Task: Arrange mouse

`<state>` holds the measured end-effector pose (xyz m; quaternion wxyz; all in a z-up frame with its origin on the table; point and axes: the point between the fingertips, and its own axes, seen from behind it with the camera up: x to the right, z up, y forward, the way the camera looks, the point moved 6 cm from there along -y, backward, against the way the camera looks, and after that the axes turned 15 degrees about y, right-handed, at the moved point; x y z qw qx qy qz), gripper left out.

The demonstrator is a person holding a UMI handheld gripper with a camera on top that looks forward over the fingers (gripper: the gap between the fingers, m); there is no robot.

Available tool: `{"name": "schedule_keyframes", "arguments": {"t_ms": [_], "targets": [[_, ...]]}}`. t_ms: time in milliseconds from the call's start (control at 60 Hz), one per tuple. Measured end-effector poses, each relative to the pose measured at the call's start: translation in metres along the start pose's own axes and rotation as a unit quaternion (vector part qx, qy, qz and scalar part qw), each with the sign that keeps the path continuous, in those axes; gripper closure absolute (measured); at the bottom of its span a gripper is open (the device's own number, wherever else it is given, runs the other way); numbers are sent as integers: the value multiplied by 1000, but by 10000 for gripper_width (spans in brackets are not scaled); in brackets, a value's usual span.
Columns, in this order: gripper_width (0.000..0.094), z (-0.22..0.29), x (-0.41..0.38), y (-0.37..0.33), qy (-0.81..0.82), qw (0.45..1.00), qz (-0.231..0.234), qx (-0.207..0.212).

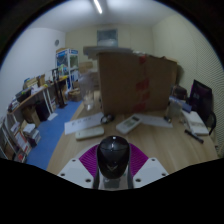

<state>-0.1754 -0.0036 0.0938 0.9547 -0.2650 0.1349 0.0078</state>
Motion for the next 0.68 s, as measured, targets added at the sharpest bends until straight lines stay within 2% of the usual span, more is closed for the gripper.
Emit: {"name": "schedule_keyframes", "arguments": {"t_ms": [167, 183, 233, 383, 400, 483, 517, 683], "targets": [[526, -64, 13, 25, -19, 997, -30, -74], [515, -64, 12, 27, -18, 998, -27, -61], [506, -63, 12, 27, -20, 998, -26, -60], [373, -61, 14, 25, -18, 994, -23, -110], [276, -61, 14, 24, -16, 993, -20, -117], [81, -55, 11, 4, -10, 992, 3, -128], [103, -49, 10, -6, -12, 992, 12, -123], [99, -24, 17, -72, 7, 992, 49, -118]]}}
